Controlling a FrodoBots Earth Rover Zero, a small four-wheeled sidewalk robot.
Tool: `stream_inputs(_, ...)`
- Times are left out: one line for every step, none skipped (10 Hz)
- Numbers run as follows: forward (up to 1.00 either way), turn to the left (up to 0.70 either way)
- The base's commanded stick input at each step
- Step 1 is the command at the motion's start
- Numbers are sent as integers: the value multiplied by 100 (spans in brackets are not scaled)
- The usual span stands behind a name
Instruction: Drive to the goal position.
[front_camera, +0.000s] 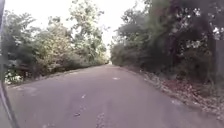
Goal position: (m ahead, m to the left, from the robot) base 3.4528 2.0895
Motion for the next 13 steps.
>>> stream_inputs(70,0)
stream_inputs(70,0)
stream_inputs(70,0)
stream_inputs(70,0)
stream_inputs(70,0)
stream_inputs(70,0)
stream_inputs(70,0)
stream_inputs(70,0)
stream_inputs(70,0)
stream_inputs(70,0)
stream_inputs(70,0)
stream_inputs(70,0)
stream_inputs(70,0)
